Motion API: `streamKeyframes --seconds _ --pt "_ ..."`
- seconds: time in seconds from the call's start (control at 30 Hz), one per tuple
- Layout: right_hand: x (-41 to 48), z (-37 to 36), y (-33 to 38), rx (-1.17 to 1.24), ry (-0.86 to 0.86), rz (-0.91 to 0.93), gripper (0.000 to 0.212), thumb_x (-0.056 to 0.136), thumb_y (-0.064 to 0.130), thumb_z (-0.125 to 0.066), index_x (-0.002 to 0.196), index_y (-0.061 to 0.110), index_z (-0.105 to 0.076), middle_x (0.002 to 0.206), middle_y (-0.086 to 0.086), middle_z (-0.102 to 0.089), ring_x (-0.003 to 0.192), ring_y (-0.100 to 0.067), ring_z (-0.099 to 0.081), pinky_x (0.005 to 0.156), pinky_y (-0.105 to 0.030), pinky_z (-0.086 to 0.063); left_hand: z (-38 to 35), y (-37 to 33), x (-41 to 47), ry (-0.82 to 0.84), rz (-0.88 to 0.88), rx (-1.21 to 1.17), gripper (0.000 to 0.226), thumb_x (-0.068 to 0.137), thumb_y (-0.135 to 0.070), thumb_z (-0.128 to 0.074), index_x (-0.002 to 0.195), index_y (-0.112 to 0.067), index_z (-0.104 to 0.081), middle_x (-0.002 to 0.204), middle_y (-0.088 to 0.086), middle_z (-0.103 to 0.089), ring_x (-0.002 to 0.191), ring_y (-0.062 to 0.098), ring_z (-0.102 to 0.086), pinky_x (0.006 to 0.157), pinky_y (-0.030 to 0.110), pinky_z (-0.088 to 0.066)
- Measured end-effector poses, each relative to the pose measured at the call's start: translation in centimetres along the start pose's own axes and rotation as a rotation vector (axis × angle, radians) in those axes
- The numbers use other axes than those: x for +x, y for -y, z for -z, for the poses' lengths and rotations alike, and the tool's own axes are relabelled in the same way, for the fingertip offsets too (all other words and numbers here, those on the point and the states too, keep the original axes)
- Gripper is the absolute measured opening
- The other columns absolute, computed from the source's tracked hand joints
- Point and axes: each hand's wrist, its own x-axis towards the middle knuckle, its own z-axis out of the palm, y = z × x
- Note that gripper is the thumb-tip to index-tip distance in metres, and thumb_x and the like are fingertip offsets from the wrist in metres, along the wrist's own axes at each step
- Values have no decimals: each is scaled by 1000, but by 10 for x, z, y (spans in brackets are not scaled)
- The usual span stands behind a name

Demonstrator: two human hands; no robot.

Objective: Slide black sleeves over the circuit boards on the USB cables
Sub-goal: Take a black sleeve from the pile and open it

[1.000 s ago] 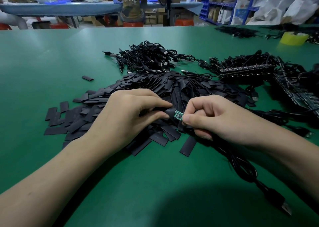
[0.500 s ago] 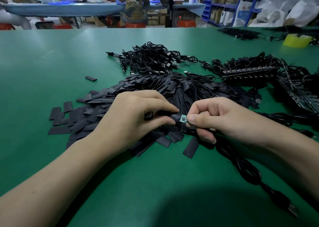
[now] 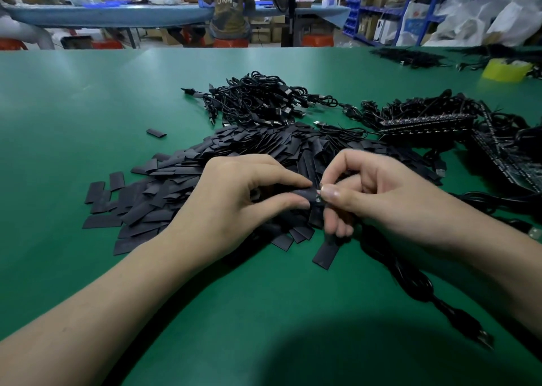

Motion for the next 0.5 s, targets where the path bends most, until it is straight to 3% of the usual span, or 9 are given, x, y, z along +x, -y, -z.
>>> streamKeyframes --seconds 0.07,0.17,0.23,0.37,0.5 --pt "-1 1 0 -186 -111 134 13 93 24 -70 98 16 -60 78 -5 -76 70 -17 -72 66 -26 -55 1 1 1 -48 60 -48 21 84 -31 -80 102 -21 -82 90 -6 -76 83 10 -70 75 28 -53" --pt "-3 1 1 -464 -225 315 11 90 21 -76 88 25 -66 78 8 -74 74 -14 -72 68 -21 -53 2 2 1 -75 134 -129 21 82 -31 -80 101 -22 -81 88 -10 -75 81 4 -68 73 18 -49" --pt "-4 -1 2 -518 -270 370 9 87 22 -78 86 24 -69 75 12 -73 74 -11 -72 69 -17 -52 1 1 1 -70 148 -153 21 82 -29 -80 101 -21 -81 86 -11 -74 78 1 -66 73 13 -45" --pt "-4 -4 3 -537 -320 415 6 86 22 -78 88 20 -74 76 14 -74 75 -7 -72 71 -17 -53 -1 -1 0 -70 150 -170 20 83 -28 -80 101 -20 -81 88 -7 -76 81 10 -70 74 19 -51" --pt "-5 -5 5 -527 -332 436 5 86 19 -78 88 17 -76 79 12 -75 76 -7 -73 72 -15 -52 -1 -2 0 -83 155 -197 21 82 -30 -79 100 -21 -81 88 -9 -77 81 7 -71 73 15 -50"
